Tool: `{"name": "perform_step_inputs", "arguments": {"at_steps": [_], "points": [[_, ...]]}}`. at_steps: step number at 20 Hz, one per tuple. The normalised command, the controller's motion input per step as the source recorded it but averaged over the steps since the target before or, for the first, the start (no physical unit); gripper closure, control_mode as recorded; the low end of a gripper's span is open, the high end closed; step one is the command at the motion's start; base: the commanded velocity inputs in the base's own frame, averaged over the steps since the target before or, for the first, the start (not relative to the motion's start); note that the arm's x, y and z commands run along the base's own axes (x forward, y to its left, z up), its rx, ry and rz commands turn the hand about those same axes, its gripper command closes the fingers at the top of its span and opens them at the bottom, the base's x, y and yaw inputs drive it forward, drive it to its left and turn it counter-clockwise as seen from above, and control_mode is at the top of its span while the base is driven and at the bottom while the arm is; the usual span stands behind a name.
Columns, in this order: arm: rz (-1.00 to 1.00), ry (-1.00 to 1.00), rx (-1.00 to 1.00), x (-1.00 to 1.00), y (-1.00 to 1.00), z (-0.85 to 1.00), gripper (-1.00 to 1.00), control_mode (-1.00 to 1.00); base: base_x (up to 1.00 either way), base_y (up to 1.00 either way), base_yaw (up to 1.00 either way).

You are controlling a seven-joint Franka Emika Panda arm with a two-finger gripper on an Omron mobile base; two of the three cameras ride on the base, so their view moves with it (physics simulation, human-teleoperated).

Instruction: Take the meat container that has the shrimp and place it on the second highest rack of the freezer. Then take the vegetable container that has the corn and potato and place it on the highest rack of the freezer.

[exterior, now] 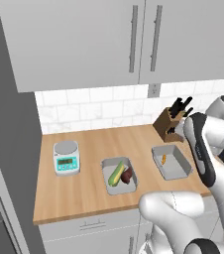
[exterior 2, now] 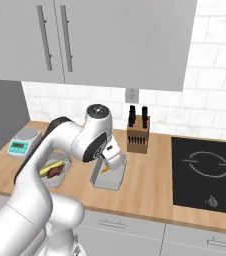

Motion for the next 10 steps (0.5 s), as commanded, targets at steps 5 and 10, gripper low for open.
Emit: {"name": "perform_step_inputs", "arguments": {"at_steps": [5,10], "points": [[-0.38,0.21,0.17,0.05,-0.27,-0.49,-1.0,-1.0,0.0,0.0,0.0],[-0.23,0.22,0.18,0.05,-0.06,-0.46,-1.0,-1.0,0.0,0.0,0.0]]}}
